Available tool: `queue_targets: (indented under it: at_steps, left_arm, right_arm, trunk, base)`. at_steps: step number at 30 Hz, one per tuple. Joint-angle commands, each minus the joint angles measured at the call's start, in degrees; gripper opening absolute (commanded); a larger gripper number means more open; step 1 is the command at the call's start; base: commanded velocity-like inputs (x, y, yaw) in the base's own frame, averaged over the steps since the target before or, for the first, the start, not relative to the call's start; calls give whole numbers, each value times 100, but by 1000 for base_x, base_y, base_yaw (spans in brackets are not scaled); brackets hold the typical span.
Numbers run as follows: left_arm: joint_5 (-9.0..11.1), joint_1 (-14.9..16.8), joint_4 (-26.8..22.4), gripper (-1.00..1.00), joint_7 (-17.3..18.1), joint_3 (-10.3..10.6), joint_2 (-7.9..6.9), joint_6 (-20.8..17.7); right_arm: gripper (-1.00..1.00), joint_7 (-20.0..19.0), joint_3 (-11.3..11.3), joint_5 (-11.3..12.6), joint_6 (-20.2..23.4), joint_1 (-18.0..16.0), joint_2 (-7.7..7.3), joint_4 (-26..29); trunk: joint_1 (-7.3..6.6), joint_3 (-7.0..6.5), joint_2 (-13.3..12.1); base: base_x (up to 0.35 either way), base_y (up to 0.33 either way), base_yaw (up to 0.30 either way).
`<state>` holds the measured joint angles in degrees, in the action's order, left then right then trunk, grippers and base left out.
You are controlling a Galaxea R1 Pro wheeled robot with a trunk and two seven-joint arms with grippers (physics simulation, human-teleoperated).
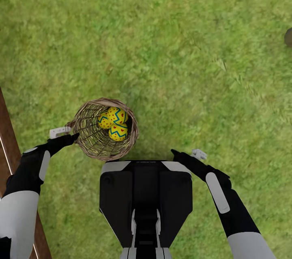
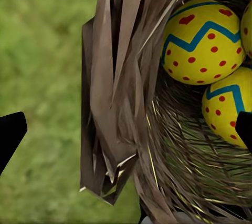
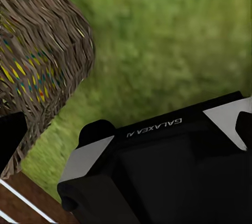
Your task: Take the three Easter eggs out of the wicker basket on the lawn in the garden, then place them on the lawn next to a single tree (choose any tree) so that all three eggs are next to the same tree and none are left in the basket.
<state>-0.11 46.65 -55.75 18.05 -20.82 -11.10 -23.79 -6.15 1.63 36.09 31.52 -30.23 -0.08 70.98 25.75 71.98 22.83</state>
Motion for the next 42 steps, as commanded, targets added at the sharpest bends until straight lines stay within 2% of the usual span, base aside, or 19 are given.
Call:
queue_targets:
  at_steps: [1, 5, 10, 11, 17, 32, 42]
  left_arm:
    - [-3, 5, -6, 100, 31, -8, 1, -28]
    - [-13, 64, 7, 100, 10, 9, -3, 242]
    - [-15, 87, 33, 100, 0, 8, 0, 335]
    - [-15, 88, 35, -100, -16, 8, -2, 340]
    - [-13, 90, 134, -100, -294, 16, -3, 362]
    - [42, 90, 240, -100, -302, 10, 6, 355]
    - [52, 90, 60, -100, -232, -49, -6, 230]
  right_arm:
    - [100, -20, 8, 9, 8, -1, 0, 4]
    - [100, -22, 8, 12, -32, -1, -1, -26]
    - [100, -24, 8, 12, -39, -1, 0, -53]
    - [100, -23, 8, 12, -40, -1, 0, -55]
    - [100, -26, 4, 9, -40, -1, -1, -58]
    - [100, -26, 4, 12, -40, -1, -10, -51]
    - [100, -26, 4, 12, -40, -1, -2, -53]
  trunk:
    - [4, 5, 9]
    - [4, 5, 9]
    - [4, 5, 9]
    - [4, 5, 9]
    - [4, 5, 9]
    - [4, 5, 9]
    - [4, -8, 9]
  base:
    - [0, 0, 0]
    - [0, 0, 0]
    - [0, 0, 0]
    - [0, 0, 0]
    - [0, 0, 0]
    - [0, 0, 0]
    - [0, 0, 0]
